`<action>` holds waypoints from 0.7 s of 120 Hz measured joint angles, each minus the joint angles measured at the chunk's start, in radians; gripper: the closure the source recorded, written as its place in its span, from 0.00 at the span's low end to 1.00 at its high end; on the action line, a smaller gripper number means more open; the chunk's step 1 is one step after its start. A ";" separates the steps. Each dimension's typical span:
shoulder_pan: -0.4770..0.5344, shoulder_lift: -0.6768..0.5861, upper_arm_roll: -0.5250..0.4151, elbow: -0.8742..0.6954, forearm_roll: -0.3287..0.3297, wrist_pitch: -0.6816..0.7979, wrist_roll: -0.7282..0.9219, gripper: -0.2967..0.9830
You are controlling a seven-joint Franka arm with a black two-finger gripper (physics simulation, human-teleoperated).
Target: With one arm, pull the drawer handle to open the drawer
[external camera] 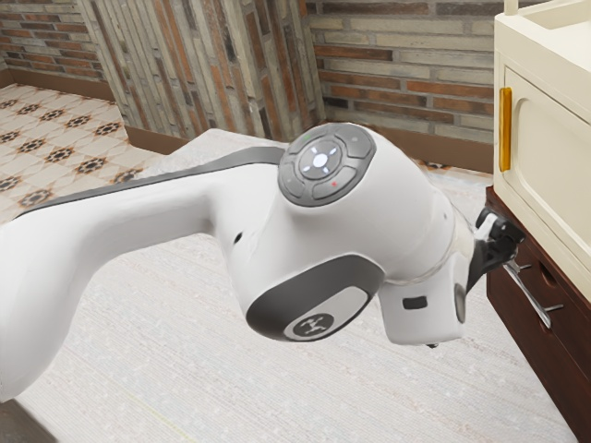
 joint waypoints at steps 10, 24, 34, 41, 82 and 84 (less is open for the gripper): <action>-0.020 -0.001 0.001 -0.035 -0.001 0.061 0.025 0.23; -0.048 0.003 0.011 -0.044 -0.001 0.117 0.055 0.23; -0.056 0.003 0.021 -0.045 -0.001 0.140 0.073 0.23; -0.049 0.003 0.025 -0.046 -0.001 0.150 0.083 0.23; -0.015 0.037 0.028 -0.068 0.005 0.176 0.130 0.23; -0.019 0.039 0.028 -0.067 0.005 0.177 0.131 0.23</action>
